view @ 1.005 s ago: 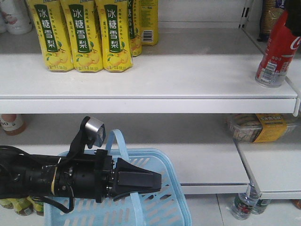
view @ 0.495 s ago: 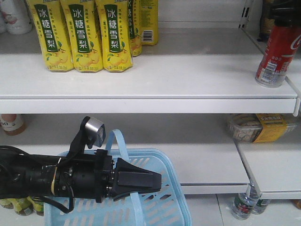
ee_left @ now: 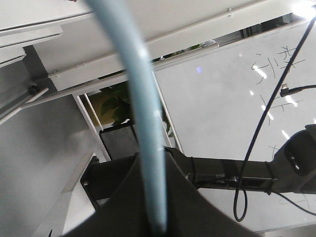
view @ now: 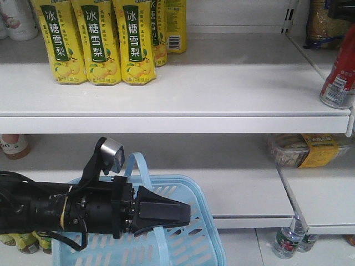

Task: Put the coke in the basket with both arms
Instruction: 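Grasp the red Coca-Cola bottle by its cap with the right gripper, then lift the bottle off the shelf and carry it over the basket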

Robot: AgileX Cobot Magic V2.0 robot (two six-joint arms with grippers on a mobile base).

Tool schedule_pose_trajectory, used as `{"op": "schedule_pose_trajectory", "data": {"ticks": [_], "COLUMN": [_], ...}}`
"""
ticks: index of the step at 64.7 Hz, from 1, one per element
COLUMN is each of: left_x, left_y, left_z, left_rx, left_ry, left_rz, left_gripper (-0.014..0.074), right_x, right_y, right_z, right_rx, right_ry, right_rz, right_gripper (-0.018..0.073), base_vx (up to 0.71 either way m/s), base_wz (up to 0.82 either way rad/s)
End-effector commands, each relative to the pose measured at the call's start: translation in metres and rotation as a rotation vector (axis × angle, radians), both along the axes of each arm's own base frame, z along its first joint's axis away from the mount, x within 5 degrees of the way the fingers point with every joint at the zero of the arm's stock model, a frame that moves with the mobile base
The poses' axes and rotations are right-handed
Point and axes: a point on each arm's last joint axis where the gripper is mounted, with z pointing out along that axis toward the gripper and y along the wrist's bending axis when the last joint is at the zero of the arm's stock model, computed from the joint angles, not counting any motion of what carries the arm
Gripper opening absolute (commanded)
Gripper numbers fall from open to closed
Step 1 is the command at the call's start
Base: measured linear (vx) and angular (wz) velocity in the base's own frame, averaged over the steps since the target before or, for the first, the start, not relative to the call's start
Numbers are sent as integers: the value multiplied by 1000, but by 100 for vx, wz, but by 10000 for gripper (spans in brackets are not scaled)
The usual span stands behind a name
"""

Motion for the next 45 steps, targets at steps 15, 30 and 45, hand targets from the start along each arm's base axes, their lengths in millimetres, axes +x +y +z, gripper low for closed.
{"op": "schedule_pose_trajectory", "data": {"ticks": [15, 30, 45], "left_x": [-9, -9, -9], "left_y": [0, 0, 0], "left_z": [30, 30, 30], "left_rx": [-195, -195, -195], "left_ry": [-55, -55, -55], "left_rz": [-87, -87, -87], "left_gripper": [-5, -5, -5], "right_x": [-91, -126, -120], "right_y": [8, 36, 50], "right_z": [47, 20, -63], "right_rx": [-21, 57, 233], "right_ry": [-29, 84, 193], "right_rz": [236, 597, 705], "right_gripper": [-6, -5, -5], "base_vx": [0, 0, 0], "base_wz": [0, 0, 0]}}
